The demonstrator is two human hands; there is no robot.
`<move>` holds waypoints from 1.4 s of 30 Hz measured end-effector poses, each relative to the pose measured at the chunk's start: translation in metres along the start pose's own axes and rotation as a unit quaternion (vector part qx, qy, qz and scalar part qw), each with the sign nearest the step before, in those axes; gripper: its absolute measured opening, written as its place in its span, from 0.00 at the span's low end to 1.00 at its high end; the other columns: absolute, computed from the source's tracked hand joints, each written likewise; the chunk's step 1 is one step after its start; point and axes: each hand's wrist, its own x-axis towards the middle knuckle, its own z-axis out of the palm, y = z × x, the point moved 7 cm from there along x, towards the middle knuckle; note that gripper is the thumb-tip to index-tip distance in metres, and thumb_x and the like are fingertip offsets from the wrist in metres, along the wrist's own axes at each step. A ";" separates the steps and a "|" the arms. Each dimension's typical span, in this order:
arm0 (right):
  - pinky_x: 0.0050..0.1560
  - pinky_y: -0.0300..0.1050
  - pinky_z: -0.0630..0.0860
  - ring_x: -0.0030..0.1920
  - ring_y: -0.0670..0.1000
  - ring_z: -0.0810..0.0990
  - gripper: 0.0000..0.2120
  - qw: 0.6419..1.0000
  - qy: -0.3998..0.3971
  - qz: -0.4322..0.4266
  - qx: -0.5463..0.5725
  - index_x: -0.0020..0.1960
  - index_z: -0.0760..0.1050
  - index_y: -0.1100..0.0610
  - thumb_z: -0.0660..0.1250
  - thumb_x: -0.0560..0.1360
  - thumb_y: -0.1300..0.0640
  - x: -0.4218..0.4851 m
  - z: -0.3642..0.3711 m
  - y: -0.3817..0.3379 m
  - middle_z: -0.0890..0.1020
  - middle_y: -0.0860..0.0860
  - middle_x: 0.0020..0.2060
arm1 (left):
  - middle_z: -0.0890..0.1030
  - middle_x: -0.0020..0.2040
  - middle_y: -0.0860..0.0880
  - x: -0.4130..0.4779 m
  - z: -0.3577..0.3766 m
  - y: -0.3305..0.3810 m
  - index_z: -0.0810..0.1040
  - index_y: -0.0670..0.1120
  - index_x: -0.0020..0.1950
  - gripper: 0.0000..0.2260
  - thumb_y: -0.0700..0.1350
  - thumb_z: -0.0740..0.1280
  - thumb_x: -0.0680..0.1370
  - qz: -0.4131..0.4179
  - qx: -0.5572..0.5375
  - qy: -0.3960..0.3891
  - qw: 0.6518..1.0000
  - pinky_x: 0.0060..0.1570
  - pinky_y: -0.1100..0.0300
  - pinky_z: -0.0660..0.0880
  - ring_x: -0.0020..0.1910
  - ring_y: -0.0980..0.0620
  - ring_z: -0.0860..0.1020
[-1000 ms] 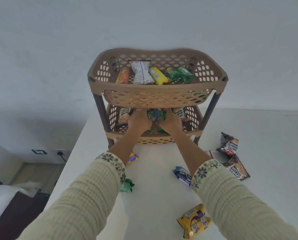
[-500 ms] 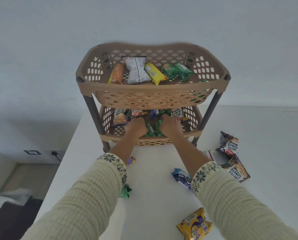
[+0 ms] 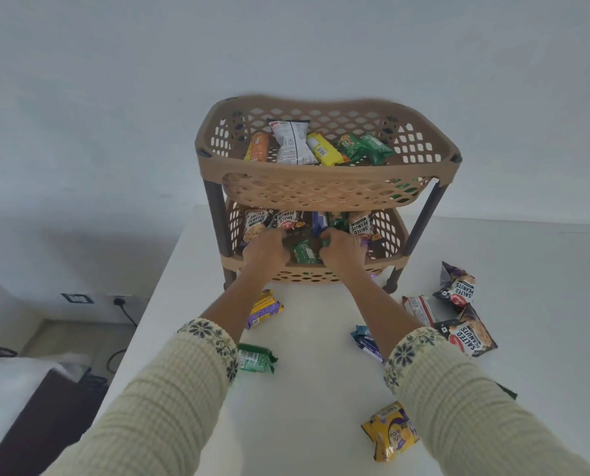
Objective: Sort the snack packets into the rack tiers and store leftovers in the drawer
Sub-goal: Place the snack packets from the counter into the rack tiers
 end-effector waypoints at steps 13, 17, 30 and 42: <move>0.61 0.59 0.68 0.62 0.63 0.68 0.21 0.979 0.171 -0.110 -0.025 0.61 0.77 0.57 0.64 0.69 0.66 -0.100 0.005 0.003 0.72 0.60 0.62 | 0.81 0.52 0.48 -0.109 -0.004 0.001 0.82 0.47 0.54 0.12 0.37 0.64 0.75 0.201 -0.087 0.176 0.960 0.34 0.60 0.72 0.45 0.47 0.80; 0.61 0.58 0.68 0.65 0.64 0.66 0.20 0.988 0.129 -0.049 -0.070 0.64 0.73 0.59 0.64 0.73 0.62 -0.119 0.015 0.032 0.70 0.61 0.66 | 0.80 0.53 0.51 -0.126 0.027 -0.013 0.81 0.51 0.57 0.14 0.39 0.65 0.75 0.174 -0.101 0.075 0.977 0.39 0.58 0.76 0.48 0.51 0.80; 0.67 0.58 0.63 0.71 0.62 0.60 0.23 0.984 0.073 0.142 -0.080 0.70 0.69 0.52 0.63 0.77 0.46 -0.163 0.012 0.132 0.67 0.58 0.70 | 0.73 0.64 0.50 -0.152 0.092 -0.002 0.72 0.53 0.67 0.18 0.48 0.64 0.77 0.188 0.019 -0.120 0.975 0.58 0.50 0.72 0.58 0.50 0.76; 0.68 0.64 0.59 0.73 0.64 0.54 0.37 0.931 0.039 0.332 -0.149 0.72 0.61 0.49 0.71 0.69 0.42 -0.205 -0.031 0.208 0.55 0.60 0.75 | 0.69 0.66 0.46 -0.154 0.118 0.090 0.66 0.52 0.72 0.25 0.49 0.67 0.75 0.289 0.044 -0.126 0.948 0.58 0.50 0.70 0.63 0.46 0.71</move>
